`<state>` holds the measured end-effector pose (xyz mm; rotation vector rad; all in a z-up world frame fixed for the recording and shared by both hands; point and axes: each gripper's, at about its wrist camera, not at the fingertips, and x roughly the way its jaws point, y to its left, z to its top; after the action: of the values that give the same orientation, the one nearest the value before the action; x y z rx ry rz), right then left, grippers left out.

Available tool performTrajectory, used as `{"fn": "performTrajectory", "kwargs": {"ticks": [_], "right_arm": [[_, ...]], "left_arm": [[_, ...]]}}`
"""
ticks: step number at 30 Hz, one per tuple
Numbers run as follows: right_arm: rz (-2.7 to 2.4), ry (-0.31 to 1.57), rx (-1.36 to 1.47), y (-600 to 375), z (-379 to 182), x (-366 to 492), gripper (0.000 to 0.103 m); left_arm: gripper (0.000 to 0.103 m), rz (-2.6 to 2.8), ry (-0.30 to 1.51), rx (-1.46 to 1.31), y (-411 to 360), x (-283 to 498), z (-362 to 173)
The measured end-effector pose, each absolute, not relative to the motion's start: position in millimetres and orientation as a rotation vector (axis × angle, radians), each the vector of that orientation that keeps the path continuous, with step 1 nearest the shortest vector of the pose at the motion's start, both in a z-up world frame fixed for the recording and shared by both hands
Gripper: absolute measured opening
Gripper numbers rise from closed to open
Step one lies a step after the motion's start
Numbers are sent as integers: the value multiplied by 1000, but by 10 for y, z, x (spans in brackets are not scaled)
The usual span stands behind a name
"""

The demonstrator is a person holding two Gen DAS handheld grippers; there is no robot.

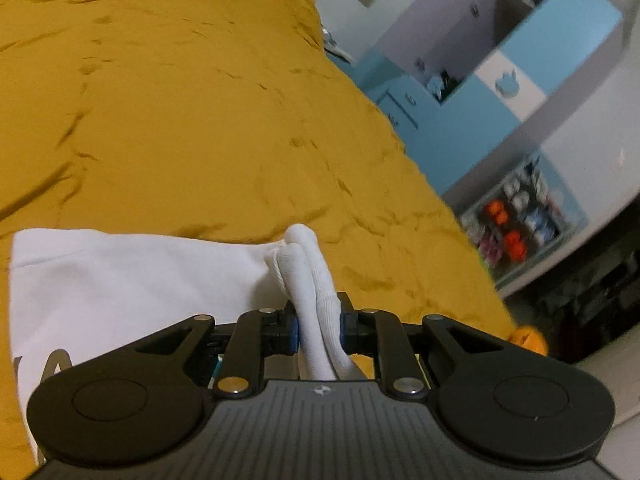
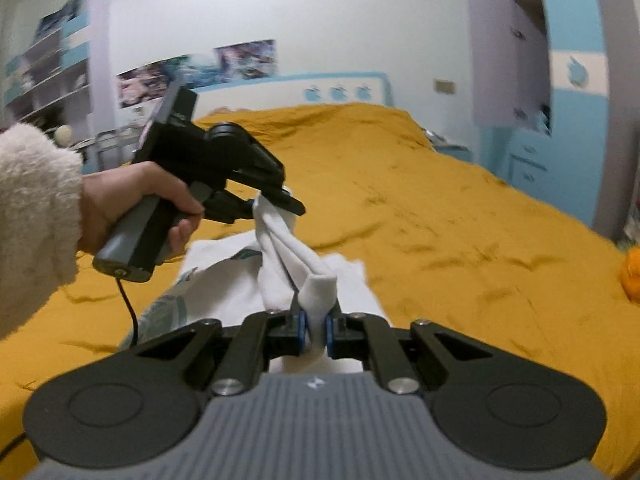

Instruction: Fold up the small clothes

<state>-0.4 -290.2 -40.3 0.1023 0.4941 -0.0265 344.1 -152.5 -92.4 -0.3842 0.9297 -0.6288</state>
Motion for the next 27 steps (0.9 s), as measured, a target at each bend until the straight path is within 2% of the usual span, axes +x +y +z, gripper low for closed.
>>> {"fn": "performTrajectory", "kwargs": {"ticks": [9, 11, 12, 13, 15, 16, 20, 23, 24, 27], "right_arm": [[-52, 530, 176, -3106, -704, 135, 3], [-72, 534, 176, -3139, -769, 160, 6], [-97, 530, 174, -3160, -805, 161, 12], [-123, 526, 171, -3190, -832, 150, 32], [-210, 512, 184, -3282, -853, 122, 59], [-220, 513, 210, -3329, -844, 87, 62], [-223, 510, 271, -3478, -770, 12, 60], [-185, 469, 223, -3380, -627, -58, 59], [-160, 457, 208, -3335, -581, -72, 59], [-90, 432, 165, -3272, -436, 6, 58]], "left_arm": [[18, -595, 983, -301, -1768, 3479, -1082], [19, -589, 998, -296, -1778, 3494, -1137], [21, -581, 997, -292, -1782, 3498, -1163], [22, -576, 990, -293, -1784, 3502, -1170], [27, -572, 934, -296, -1834, 3484, -1116], [27, -576, 895, -307, -1836, 3473, -1061], [27, -625, 742, -376, -1751, 3395, -715], [28, -681, 708, -370, -1602, 3181, -427], [33, -703, 709, -372, -1502, 3049, -352], [39, -698, 747, -340, -1162, 2572, -255]]}}
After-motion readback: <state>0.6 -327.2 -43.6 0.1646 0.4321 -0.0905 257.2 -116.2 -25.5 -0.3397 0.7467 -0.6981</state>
